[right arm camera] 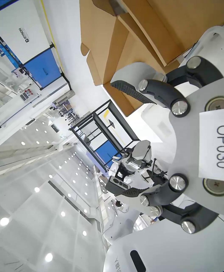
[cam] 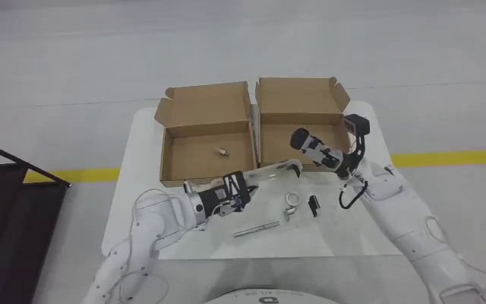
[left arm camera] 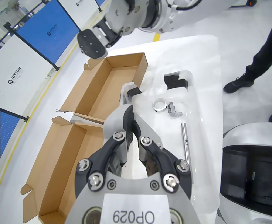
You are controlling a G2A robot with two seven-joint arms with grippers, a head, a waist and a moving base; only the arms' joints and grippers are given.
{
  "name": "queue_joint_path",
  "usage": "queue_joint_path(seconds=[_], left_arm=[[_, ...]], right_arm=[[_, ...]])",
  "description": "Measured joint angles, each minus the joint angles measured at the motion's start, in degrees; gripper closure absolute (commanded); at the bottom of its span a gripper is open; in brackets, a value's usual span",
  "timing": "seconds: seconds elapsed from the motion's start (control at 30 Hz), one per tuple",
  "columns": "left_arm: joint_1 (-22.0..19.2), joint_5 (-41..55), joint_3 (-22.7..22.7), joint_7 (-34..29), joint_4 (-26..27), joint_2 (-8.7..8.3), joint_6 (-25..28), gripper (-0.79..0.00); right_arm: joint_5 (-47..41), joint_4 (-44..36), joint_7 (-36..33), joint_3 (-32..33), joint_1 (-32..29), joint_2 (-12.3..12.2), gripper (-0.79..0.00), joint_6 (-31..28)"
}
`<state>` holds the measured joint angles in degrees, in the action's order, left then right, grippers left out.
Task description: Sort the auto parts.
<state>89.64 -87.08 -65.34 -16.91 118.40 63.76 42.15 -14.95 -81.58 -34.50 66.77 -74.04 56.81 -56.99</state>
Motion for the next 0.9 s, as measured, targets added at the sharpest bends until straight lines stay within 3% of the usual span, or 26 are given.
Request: queue_joint_path(seconds=[0.2,0.5,0.63,0.9], left_arm=[[-1.10,-6.08,6.59,-0.44,-1.92,0.37,-0.05,-0.785],[-6.72,-16.44,16.10,1.34,-7.80,1.64,-2.87,-0.785],[-9.00,-16.72,17.87,0.62,-10.28,2.28,-4.44,-0.665],[-12.23,-10.77,19.61,-2.71,-14.13,3.43,-3.08,-0.570]], right_arm=[[1.09,0.01,0.97,0.64,0.16,0.09,-0.785,-0.75],[0.97,-0.60,1.01,2.18,-1.13,-0.03,-0.785,-1.01],[0.82,-0.85,1.05,3.12,-2.01,-0.06,-0.785,-1.01],[0.72,-1.21,0.91,4.20,-2.95,0.06,-0.785,-1.01]])
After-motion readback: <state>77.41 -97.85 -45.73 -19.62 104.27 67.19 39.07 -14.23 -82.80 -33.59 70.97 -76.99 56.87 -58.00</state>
